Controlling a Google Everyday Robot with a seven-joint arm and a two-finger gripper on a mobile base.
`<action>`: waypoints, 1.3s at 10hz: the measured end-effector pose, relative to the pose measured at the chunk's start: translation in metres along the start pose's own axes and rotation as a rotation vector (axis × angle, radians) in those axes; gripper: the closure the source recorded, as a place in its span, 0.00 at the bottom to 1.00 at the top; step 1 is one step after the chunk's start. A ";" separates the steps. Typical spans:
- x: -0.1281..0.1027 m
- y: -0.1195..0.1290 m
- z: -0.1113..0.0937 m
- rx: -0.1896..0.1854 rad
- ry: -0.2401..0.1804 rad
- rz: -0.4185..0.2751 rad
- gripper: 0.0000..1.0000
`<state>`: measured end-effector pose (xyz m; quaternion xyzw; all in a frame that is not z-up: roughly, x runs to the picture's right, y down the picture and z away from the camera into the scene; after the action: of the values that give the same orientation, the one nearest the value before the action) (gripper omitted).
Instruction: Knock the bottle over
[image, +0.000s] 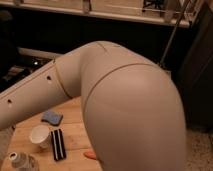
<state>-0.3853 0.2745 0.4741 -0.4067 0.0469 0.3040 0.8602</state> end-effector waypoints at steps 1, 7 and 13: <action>0.000 0.005 0.006 -0.043 0.024 -0.016 1.00; 0.002 -0.026 0.048 -0.050 0.128 -0.049 1.00; -0.026 -0.100 0.074 0.083 0.088 0.154 1.00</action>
<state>-0.3626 0.2673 0.5996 -0.3788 0.1285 0.3488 0.8476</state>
